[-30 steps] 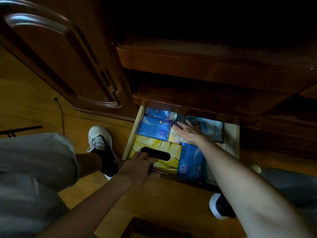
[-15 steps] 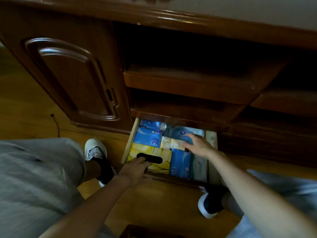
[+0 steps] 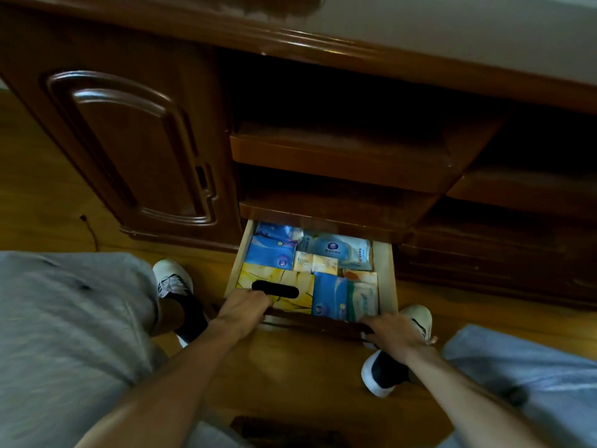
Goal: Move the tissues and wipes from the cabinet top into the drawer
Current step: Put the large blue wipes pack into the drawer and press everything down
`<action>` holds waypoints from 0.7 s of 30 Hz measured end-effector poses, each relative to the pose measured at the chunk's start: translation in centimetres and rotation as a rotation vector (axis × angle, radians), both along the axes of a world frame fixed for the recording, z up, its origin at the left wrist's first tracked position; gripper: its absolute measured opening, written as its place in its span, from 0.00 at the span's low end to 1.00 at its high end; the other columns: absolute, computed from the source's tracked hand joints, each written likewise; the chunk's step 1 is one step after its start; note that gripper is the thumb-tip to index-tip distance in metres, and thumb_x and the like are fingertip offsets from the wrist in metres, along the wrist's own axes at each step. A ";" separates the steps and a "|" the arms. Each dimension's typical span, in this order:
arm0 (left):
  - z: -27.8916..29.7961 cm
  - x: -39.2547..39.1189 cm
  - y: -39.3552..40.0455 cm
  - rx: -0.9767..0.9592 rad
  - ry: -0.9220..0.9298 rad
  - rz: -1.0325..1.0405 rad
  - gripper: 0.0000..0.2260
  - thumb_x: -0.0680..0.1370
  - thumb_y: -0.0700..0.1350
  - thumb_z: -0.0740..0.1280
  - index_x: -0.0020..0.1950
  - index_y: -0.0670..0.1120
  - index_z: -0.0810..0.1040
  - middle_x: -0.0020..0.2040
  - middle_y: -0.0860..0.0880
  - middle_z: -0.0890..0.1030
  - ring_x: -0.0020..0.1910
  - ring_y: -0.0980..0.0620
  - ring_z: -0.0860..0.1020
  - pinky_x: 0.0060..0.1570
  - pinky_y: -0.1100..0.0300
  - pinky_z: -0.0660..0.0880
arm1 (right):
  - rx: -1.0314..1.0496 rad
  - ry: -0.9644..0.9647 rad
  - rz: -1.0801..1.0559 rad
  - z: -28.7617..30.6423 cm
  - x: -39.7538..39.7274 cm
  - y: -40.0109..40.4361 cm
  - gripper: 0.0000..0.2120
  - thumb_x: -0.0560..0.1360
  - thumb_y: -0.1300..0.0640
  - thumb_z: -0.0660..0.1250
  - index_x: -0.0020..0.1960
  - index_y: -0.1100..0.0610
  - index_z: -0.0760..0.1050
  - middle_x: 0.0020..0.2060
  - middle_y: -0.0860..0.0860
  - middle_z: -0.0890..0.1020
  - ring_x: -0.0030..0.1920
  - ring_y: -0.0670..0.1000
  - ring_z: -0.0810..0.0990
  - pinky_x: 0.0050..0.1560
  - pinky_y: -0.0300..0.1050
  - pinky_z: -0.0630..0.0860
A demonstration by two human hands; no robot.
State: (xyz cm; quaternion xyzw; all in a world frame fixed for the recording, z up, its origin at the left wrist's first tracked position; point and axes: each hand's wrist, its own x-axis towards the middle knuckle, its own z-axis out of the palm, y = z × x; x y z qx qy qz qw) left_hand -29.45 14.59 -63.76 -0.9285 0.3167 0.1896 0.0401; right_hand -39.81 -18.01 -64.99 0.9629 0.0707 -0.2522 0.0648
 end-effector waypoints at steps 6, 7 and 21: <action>-0.2 2.1 -0.4 -0.052 -0.068 -0.022 0.11 0.80 0.43 0.66 0.62 0.51 0.79 0.58 0.50 0.81 0.57 0.50 0.79 0.54 0.53 0.78 | 0.003 -0.076 -0.078 0.8 2.0 -0.5 0.20 0.81 0.43 0.65 0.73 0.37 0.70 0.67 0.43 0.80 0.68 0.50 0.78 0.59 0.47 0.78; -0.4 2.2 -0.5 -0.029 -0.060 -0.030 0.12 0.81 0.43 0.66 0.63 0.51 0.78 0.61 0.50 0.80 0.59 0.49 0.78 0.55 0.52 0.78 | -0.017 -0.063 -0.097 0.6 2.0 -0.3 0.21 0.81 0.43 0.64 0.73 0.37 0.70 0.67 0.43 0.80 0.67 0.50 0.78 0.59 0.47 0.78; -0.6 -0.8 -3.1 -0.886 0.081 1.403 0.28 0.76 0.48 0.74 0.72 0.41 0.68 0.66 0.39 0.73 0.62 0.40 0.76 0.56 0.51 0.76 | 0.401 -0.799 -0.887 -1.7 1.2 2.9 0.37 0.67 0.52 0.80 0.70 0.58 0.68 0.65 0.58 0.72 0.68 0.60 0.69 0.65 0.58 0.73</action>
